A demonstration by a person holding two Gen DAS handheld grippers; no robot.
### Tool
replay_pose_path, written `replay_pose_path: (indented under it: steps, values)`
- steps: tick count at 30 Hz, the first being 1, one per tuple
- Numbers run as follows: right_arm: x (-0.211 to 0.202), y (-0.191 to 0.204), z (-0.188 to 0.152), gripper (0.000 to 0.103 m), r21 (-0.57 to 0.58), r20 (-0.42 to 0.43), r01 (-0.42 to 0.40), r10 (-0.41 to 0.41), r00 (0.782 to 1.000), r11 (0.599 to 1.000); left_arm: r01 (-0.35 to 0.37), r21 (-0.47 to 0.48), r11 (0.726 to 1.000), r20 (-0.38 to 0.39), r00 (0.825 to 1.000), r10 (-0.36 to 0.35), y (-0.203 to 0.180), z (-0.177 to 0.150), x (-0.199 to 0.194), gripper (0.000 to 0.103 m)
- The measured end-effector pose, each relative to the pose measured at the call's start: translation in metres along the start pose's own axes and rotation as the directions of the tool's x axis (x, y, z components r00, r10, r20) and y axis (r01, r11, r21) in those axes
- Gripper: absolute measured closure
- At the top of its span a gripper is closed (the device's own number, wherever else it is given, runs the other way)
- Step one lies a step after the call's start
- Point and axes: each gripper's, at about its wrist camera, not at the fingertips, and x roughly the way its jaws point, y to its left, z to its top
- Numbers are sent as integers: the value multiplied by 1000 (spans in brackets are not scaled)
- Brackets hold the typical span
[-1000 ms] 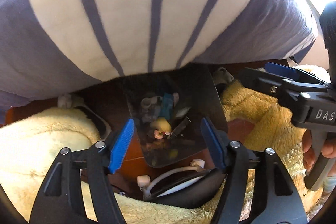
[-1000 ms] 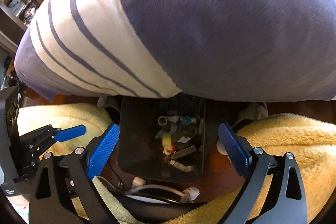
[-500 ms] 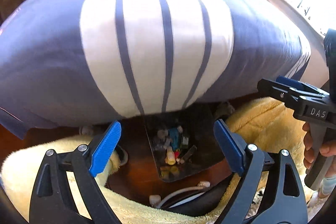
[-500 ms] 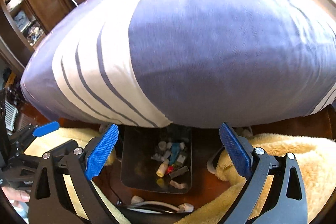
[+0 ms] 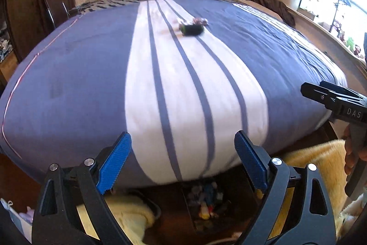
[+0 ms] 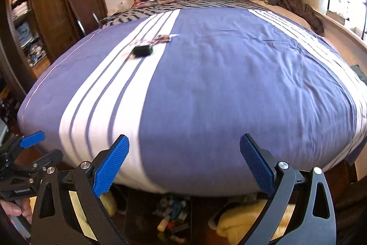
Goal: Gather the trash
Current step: 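Raise both empty grippers back over the bed, then grasp the black thread spool with the left gripper while the right gripper grasps the pink ribbon tag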
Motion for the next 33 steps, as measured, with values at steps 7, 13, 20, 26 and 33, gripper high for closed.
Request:
replay_pose_path:
  steps: [7,13,20,26,33]
  values:
    - [38,-8,49,6,3,12,66,-66,998,998,2,-29,1000,12,1000,-1,6,51,41,16]
    - [77,-12,93,6,3,17,103,-103,995,995,9,-28,1000,13,1000,-9,-5,100,87,17]
    - [120,-21,136,6,21,-1,102,-102,995,995,32,-14,999,-5,999,-32,-25,152,141,23]
    - [146,-28,164,6,38,-15,91,-91,996,995,21,-32,999,-60,998,-23,-25,175,189,35]
    - [166,-20,185,6,31,-23,64,-64,998,997,34,-26,999,-87,996,-36,-27,192,206,42]
